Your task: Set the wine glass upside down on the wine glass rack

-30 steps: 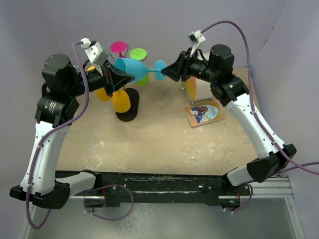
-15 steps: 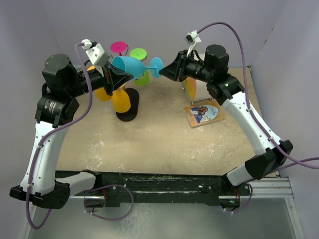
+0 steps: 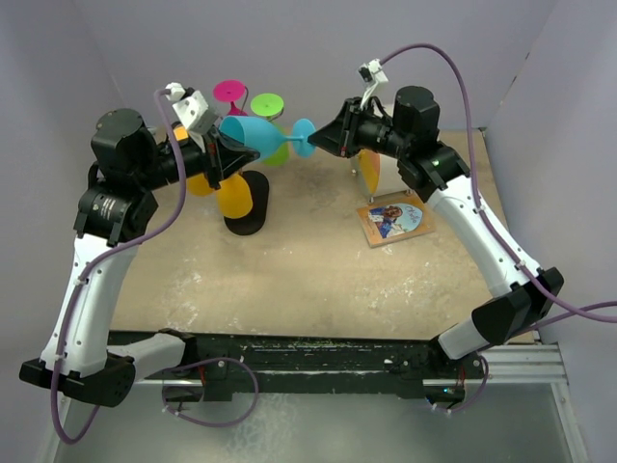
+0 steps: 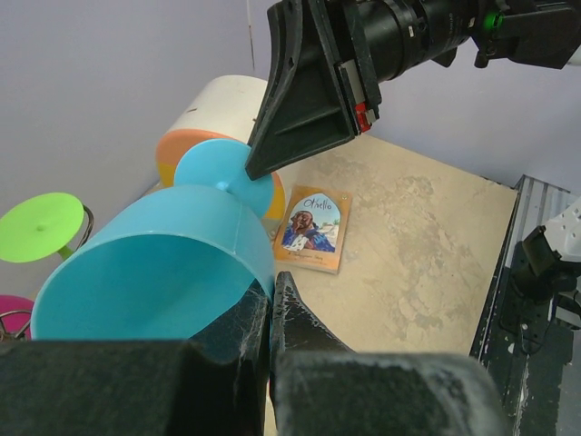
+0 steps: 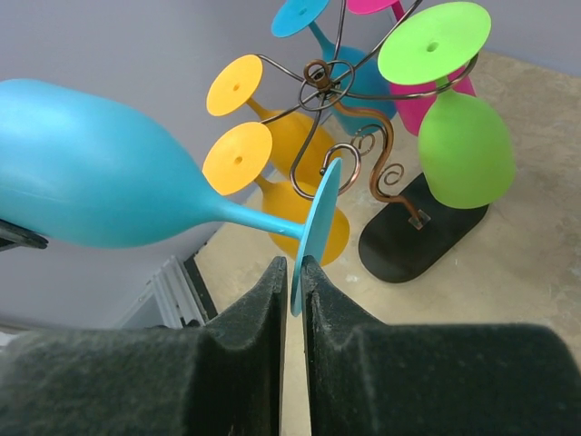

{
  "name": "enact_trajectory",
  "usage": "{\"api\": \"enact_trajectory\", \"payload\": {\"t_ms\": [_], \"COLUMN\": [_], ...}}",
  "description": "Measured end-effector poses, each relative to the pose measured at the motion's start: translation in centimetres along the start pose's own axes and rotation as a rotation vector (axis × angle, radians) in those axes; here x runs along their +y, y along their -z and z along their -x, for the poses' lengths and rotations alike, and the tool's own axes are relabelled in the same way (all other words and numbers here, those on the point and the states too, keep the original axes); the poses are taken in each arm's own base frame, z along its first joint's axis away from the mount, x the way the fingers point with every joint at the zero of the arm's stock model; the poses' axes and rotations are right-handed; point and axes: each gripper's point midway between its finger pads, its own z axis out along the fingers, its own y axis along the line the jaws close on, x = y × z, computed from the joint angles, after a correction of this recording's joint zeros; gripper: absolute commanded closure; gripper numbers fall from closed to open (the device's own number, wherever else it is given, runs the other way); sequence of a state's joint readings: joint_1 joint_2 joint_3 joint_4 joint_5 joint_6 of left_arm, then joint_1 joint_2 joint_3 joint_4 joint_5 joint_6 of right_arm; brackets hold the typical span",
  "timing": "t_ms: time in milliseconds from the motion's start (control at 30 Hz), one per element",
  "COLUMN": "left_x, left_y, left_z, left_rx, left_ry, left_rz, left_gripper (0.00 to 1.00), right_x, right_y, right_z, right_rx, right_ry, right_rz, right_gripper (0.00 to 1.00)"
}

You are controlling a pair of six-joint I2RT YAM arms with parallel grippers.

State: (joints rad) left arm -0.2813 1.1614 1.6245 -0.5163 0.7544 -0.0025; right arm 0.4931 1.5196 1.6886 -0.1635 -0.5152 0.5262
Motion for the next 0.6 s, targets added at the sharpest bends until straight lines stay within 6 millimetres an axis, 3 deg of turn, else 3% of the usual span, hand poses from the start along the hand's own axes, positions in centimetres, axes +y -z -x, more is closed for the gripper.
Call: {"api": "enact_trajectory", "payload": {"t_ms": [167, 400, 600], "left_x": [-0.28, -0.55, -0.56], "left_y": [0.17, 0.16, 0.11], "left_z": [0.22, 0.19, 0.11], "left_rx": [-0.006, -0.006, -0.006], "left_ry": [-0.006, -0.006, -0.010], "left_rz": [-0.007, -0.023, -0.028], "left_gripper": [1.00, 1.00, 0.99], "right_x": [-0.02, -0.31, -0.37], "right_y": [-0.01, -0.05, -0.11], "right_z": [0.04, 0.18, 0.14], "right_rx": [-0.002, -0.011, -0.012], "right_ry": [-0.003, -0.005, -0.007], "right_rz": [-0.002, -0.020, -0.028], "right_gripper": [0.82, 0.82, 1.00]}}
